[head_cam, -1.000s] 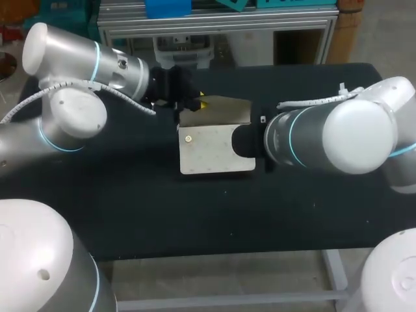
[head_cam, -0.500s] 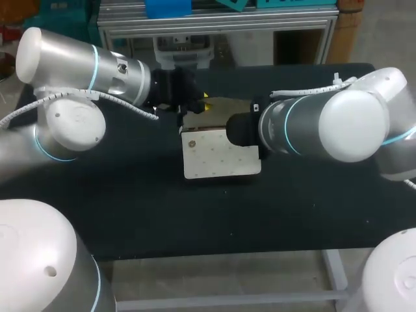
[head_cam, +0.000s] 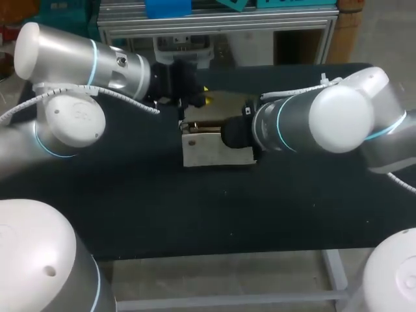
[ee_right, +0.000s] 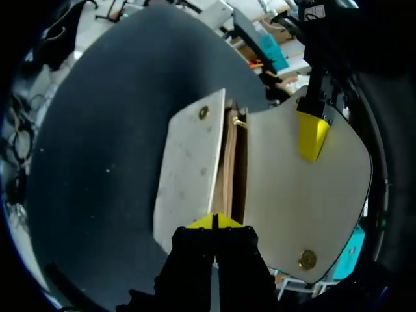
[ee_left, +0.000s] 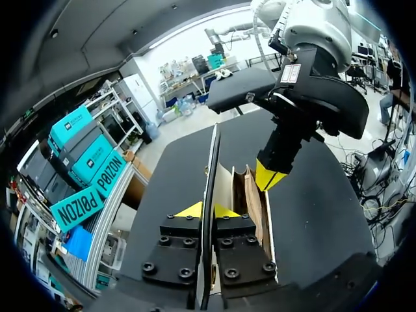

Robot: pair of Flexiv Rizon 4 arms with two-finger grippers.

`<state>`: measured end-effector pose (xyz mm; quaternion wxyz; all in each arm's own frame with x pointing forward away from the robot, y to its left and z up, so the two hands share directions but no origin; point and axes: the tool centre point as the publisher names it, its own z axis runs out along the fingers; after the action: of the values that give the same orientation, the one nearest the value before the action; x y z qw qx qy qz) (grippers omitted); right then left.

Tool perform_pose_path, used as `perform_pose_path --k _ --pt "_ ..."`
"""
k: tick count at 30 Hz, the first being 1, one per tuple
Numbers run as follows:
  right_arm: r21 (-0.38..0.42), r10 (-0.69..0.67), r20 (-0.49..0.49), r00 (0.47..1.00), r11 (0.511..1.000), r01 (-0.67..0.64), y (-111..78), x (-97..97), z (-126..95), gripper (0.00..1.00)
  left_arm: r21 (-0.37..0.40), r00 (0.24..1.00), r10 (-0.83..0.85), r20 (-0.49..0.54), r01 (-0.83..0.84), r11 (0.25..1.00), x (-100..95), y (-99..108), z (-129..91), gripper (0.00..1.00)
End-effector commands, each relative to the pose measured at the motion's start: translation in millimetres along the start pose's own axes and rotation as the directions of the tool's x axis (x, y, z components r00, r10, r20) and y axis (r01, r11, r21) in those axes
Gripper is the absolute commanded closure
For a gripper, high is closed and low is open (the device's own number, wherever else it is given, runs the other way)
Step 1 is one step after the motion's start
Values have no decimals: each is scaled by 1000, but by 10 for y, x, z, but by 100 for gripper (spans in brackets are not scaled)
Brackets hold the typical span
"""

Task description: Pick up the bag, open it, inspect its contents, close it, and place it on the opposite side

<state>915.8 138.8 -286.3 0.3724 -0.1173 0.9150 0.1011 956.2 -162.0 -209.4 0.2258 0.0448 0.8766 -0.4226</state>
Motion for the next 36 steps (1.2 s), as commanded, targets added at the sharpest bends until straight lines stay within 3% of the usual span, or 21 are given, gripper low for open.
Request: perform_pose_path --k 1,6,16,24,31,36 --pt "10 -5 -14 1000 1000 5 9 83 39 100 18 1000 -8 9 8 1000 -20 18 -5 100" --pt "20 0 -14 1000 1000 0 -17 100 11 100 21 1000 -4 5 4 1000 -15 16 -9 100" --pt "24 20 97 995 999 -22 -10 -161 -142 100 12 1000 2 -11 -2 1000 37 7 21 100" --pt "26 25 79 997 999 -27 -16 -251 75 100 21 1000 11 -16 -11 1000 72 -30 6 100" --pt "32 12 19 1000 999 -13 -3 -173 249 100 38 1000 12 -15 -11 999 76 -42 -22 100" --pt "26 9 -1 1000 1000 -9 10 -83 241 100 44 1000 2 2 -2 999 67 -32 -60 100"
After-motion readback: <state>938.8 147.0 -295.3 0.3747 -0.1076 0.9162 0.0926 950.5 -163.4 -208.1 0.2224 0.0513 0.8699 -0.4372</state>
